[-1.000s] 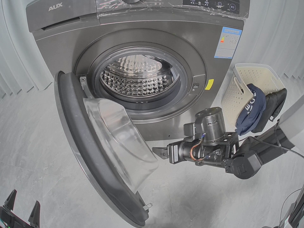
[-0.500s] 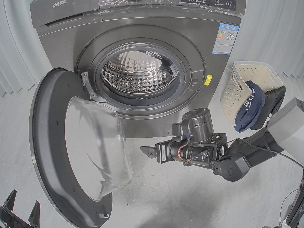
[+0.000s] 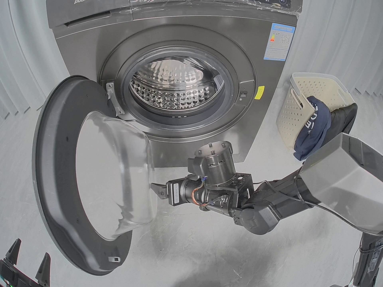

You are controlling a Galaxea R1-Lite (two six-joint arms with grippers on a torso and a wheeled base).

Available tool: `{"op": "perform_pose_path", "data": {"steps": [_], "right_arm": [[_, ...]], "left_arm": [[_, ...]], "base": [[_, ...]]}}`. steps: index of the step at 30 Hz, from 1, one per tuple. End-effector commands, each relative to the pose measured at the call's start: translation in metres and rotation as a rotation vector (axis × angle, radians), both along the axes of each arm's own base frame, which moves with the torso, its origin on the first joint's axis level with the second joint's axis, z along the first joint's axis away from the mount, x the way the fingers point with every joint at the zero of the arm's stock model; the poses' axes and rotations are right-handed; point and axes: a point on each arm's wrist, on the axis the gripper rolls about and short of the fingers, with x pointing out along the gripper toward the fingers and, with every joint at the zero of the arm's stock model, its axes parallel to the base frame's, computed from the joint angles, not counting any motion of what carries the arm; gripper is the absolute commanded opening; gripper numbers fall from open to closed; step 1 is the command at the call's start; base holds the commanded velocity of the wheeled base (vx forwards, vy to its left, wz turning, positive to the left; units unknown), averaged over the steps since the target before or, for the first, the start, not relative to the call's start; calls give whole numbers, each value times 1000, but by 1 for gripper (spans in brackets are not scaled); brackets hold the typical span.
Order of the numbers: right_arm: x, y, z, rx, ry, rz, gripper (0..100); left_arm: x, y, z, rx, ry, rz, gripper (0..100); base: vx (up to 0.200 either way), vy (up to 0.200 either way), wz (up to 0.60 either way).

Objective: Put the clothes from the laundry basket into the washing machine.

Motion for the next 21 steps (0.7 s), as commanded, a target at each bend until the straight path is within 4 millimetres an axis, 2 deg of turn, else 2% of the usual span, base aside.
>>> {"op": "perform_pose_path", "data": {"steps": [1, 6, 9, 11, 21], "right_arm": [[0, 9, -1, 15, -5, 10, 100], [9, 8, 6, 35, -24, -6, 100], [12, 11, 2, 33, -24, -6, 100], [19, 18, -7, 30, -22, -6, 100], [31, 48, -21, 61, -50, 13, 100]], "left_arm": [[0, 0, -4, -1, 2, 0, 100], [0, 0, -4, 3, 2, 1, 100], [0, 0, -4, 1, 2, 0, 100], [0, 0, -4, 1, 2, 1, 100], [0, 0, -4, -1, 2, 0, 100]], "base": [[0, 0, 0], [0, 0, 0], [-200, 0, 0], [0, 0, 0], [0, 0, 0]]}}
